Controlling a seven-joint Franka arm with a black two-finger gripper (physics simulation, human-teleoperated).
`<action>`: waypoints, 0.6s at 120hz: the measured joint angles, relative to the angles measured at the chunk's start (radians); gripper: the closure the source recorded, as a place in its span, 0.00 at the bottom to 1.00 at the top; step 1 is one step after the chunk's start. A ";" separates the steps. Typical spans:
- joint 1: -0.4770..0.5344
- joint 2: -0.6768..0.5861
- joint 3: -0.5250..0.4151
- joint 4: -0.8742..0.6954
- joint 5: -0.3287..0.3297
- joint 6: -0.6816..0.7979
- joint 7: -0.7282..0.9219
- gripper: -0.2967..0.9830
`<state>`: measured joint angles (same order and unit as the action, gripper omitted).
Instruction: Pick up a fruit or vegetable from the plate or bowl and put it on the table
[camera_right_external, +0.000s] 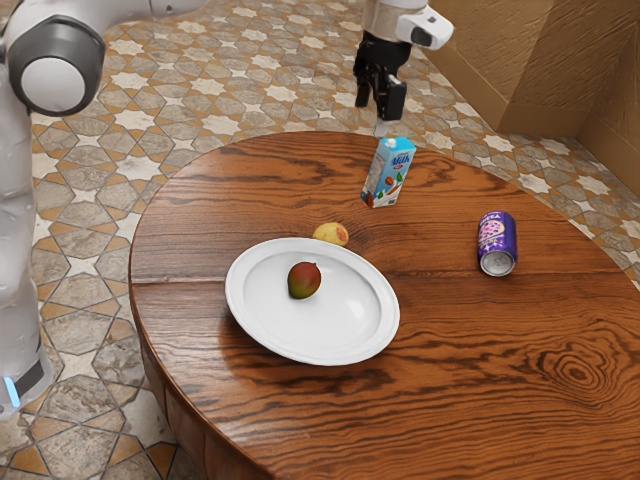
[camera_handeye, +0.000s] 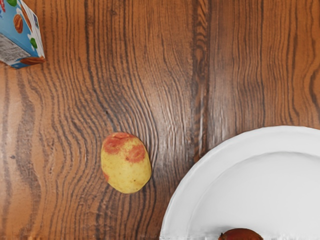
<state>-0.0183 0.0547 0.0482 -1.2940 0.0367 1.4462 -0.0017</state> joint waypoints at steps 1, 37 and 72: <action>0.002 0.000 0.000 0.001 0.001 -0.002 0.000 0.23; 0.028 -0.030 -0.040 0.268 0.011 -0.109 -0.002 0.23; -0.010 0.054 -0.057 0.261 0.007 -0.157 -0.004 0.23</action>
<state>-0.0286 0.1084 -0.0090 -1.0333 0.0442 1.2895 -0.0061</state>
